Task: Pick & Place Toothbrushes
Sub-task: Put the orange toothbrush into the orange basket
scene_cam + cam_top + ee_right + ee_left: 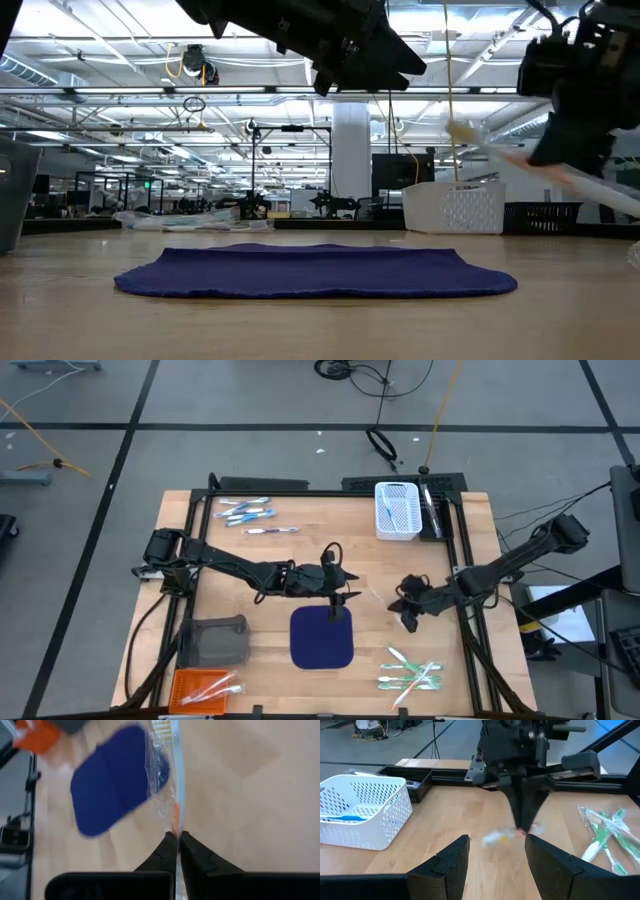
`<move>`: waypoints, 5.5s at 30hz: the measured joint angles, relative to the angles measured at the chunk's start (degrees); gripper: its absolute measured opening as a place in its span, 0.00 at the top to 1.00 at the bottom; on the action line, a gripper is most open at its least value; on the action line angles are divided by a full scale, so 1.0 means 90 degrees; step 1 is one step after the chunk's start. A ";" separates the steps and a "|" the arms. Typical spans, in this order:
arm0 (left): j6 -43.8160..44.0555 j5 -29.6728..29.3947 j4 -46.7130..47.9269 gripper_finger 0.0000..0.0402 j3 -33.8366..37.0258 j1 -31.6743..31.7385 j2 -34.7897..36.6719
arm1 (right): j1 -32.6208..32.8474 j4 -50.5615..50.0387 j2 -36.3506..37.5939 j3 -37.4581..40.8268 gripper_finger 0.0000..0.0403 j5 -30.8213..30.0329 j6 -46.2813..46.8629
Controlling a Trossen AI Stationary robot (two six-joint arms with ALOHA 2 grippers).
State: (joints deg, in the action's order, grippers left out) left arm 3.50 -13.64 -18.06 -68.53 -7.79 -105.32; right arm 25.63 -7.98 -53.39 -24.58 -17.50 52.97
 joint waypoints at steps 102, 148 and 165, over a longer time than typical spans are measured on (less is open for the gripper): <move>0.1742 0.0344 0.4130 0.99 -0.0002 -0.0925 0.2419 | -0.0352 0.4817 -0.0821 -0.0007 0.72 -0.1724 -0.5630; 0.9935 0.2245 0.8215 1.00 0.0000 -0.4155 0.2409 | -0.0352 0.4431 -0.0821 0.0119 0.74 -0.1719 -0.5797; 1.0171 0.2817 0.8447 0.98 0.0002 -0.4830 0.1408 | -0.0352 0.5394 -0.0823 0.0537 0.74 -0.1719 -0.5819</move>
State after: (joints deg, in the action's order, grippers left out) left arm 95.04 11.71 57.95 -68.51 -51.26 -92.65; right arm 22.46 40.56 -60.80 -19.75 -32.97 0.60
